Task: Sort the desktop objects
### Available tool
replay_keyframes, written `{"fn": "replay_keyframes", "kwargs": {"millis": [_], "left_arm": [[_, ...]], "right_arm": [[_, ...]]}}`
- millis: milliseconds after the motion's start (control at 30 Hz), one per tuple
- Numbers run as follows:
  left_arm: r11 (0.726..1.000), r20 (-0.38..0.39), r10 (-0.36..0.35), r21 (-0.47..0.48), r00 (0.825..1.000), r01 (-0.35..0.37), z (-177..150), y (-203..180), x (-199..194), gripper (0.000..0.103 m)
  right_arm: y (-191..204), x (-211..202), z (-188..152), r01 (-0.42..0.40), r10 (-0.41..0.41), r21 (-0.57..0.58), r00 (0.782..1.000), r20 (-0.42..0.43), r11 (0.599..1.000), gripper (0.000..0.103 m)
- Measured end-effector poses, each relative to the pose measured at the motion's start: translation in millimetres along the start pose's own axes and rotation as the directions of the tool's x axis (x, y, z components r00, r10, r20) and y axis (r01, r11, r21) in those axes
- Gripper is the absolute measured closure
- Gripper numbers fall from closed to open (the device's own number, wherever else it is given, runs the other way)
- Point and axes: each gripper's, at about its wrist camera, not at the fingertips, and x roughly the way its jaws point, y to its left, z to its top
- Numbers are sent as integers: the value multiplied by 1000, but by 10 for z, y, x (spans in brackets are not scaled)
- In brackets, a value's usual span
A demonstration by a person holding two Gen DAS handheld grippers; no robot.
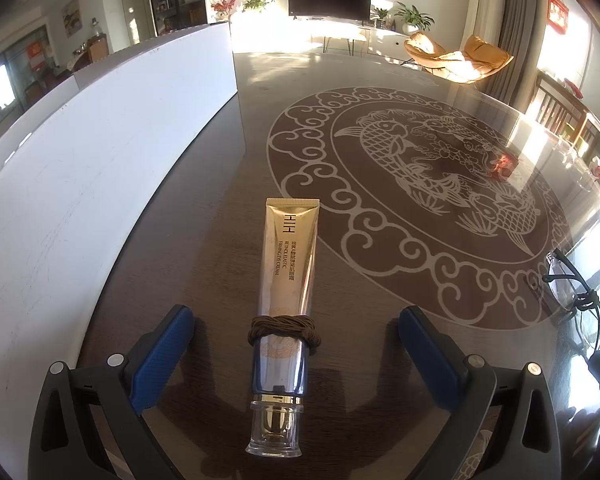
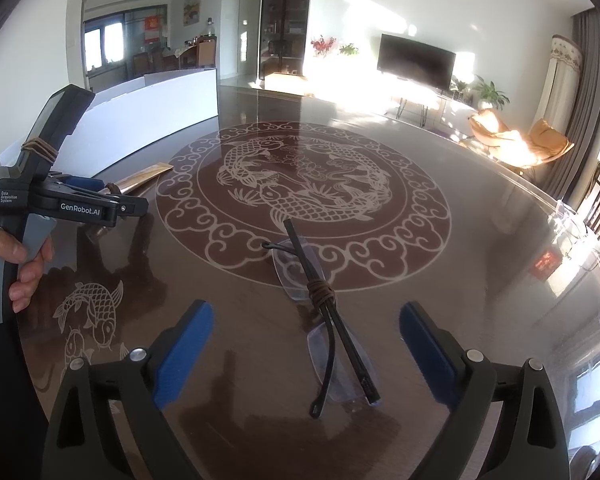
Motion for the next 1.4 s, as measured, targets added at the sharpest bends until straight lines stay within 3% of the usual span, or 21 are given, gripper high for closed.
{"fn": "replay_keyframes", "kwargs": {"millis": [1400], "left_arm": [[1000,0,0,0,1000,0,-3,2,-3,0]], "right_arm": [[-23,-37,-4,1,-1,1,1000,7,1000,8]]}}
